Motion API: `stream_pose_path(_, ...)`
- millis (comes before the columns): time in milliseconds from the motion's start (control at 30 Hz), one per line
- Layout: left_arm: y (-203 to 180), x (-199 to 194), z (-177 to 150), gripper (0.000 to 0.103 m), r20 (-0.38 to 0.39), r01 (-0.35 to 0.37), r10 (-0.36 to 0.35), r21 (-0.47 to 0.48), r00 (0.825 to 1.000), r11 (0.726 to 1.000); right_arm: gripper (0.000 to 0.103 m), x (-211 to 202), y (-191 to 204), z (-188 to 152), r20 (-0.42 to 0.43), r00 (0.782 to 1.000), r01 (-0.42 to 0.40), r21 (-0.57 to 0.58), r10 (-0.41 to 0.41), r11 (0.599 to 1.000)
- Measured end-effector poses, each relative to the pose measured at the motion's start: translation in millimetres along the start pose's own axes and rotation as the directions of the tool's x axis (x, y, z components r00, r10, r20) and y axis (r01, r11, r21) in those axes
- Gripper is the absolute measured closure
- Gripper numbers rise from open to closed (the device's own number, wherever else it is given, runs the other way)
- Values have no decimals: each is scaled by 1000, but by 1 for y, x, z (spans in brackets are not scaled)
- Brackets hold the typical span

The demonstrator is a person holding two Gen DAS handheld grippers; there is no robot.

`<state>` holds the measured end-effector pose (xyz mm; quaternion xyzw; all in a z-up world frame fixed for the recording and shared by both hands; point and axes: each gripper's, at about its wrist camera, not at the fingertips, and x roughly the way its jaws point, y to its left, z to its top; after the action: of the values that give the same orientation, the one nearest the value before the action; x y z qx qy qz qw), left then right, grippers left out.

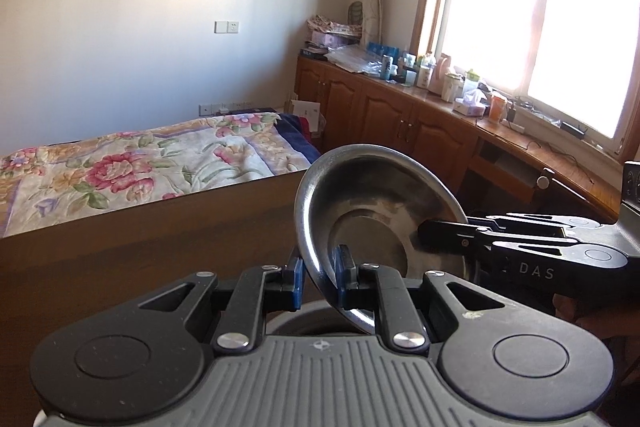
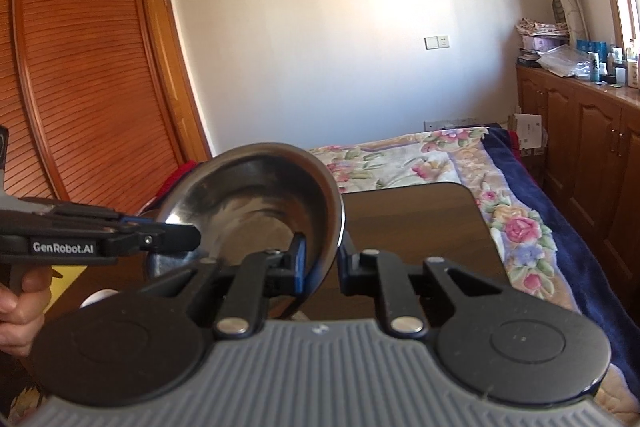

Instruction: Organize plates and bowls

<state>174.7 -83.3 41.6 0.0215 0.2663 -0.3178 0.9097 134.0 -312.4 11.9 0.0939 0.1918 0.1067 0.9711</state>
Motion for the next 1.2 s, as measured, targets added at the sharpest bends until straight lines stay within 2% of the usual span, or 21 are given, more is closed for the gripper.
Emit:
stream_pose_path(200, 3, -8, -30, 86, 14, -2, 3, -75, 1000, 997, 85, -4, 7, -22, 5, 1000, -28, -1, 28, 1000)
stream_pose_path(567, 4, -20, -70, 86, 21, -42, 44, -98, 999, 994, 85, -4, 14, -52, -6, 998, -67, 53, 67, 996)
stream_pose_path(767, 10, -20, -81, 86, 8, -43, 45, -131, 999, 990, 85, -6, 18, -59, 12, 997, -73, 85, 72, 994)
stream_pose_path(1200, 6, -20, -90, 85, -2, -81, 82, -110, 997, 991, 85, -5, 33, -70, 15, 1000, -11, 13, 10, 1000)
